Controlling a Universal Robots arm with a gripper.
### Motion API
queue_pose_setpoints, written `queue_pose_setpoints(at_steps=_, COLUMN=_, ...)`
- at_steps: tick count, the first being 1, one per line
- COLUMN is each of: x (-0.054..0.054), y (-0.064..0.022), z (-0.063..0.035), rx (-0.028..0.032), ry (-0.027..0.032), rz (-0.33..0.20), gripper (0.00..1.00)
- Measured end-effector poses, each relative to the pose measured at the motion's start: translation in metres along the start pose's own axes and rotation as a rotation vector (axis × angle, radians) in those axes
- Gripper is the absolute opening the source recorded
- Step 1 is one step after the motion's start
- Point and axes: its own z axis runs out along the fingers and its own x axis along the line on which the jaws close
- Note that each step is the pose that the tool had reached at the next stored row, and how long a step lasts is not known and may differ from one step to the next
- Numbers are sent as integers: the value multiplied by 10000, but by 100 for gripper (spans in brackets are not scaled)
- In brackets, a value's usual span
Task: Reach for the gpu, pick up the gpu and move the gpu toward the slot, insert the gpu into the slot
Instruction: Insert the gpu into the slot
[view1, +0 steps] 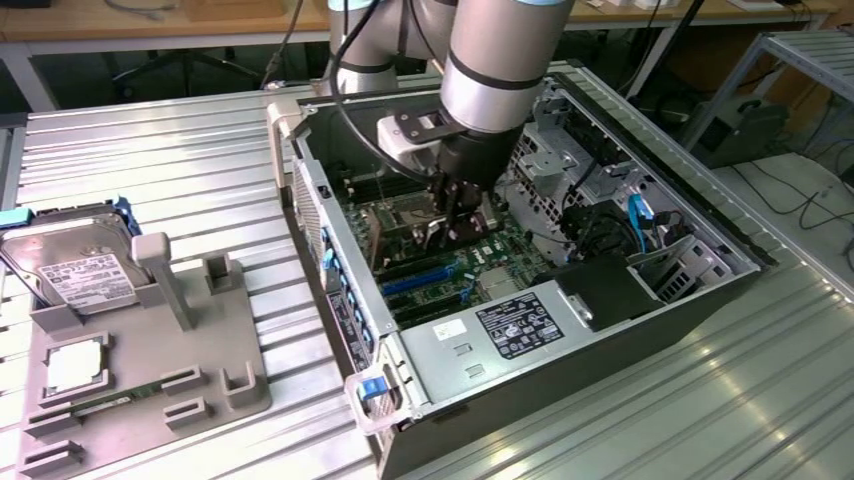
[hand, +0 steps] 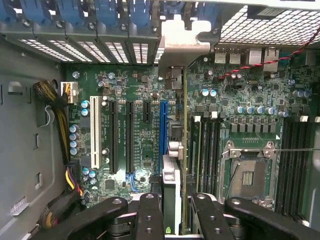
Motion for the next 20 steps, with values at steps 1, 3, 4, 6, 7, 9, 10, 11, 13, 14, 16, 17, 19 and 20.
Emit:
queue_pose_setpoints(at_steps=1, x=1, y=3, z=12, rx=0, ry=1, rz=1, gripper=27)
queue_pose_setpoints(at_steps=3, x=1, y=5, z=17, rx=-1, ry=1, rz=0, gripper=27)
queue_pose_setpoints(at_steps=4, x=1, y=7, z=23, rx=1, ry=-1, rz=1, gripper=27)
queue_pose_setpoints(at_steps=6, x=2, y=23, z=30, rx=0, ry=1, rz=1, gripper=27)
queue_pose_setpoints(at_steps=7, x=2, y=30, z=34, rx=0, ry=0, rz=2, gripper=27)
queue_pose_setpoints(at_steps=9, x=2, y=31, z=44, rx=4, ry=4, rz=52, gripper=27)
queue_pose_setpoints(at_steps=10, x=2, y=31, z=48, rx=8, ry=4, rz=86, gripper=27)
queue_pose_setpoints(at_steps=11, x=3, y=32, z=55, rx=19, ry=14, rz=277, gripper=27)
queue_pose_setpoints(at_steps=13, x=4, y=32, z=60, rx=21, ry=15, rz=299, gripper=27)
queue_pose_setpoints(at_steps=14, x=5, y=33, z=64, rx=22, ry=12, rz=301, gripper=27)
queue_pose_setpoints(at_steps=16, x=13, y=34, z=67, rx=20, ry=15, rz=302, gripper=27)
queue_pose_setpoints(at_steps=17, x=17, y=33, z=72, rx=22, ry=12, rz=302, gripper=27)
queue_pose_setpoints(at_steps=19, x=21, y=34, z=78, rx=21, ry=14, rz=304, gripper=27)
queue_pose_setpoints(at_steps=20, x=22, y=38, z=82, rx=21, ry=16, rz=303, gripper=27)
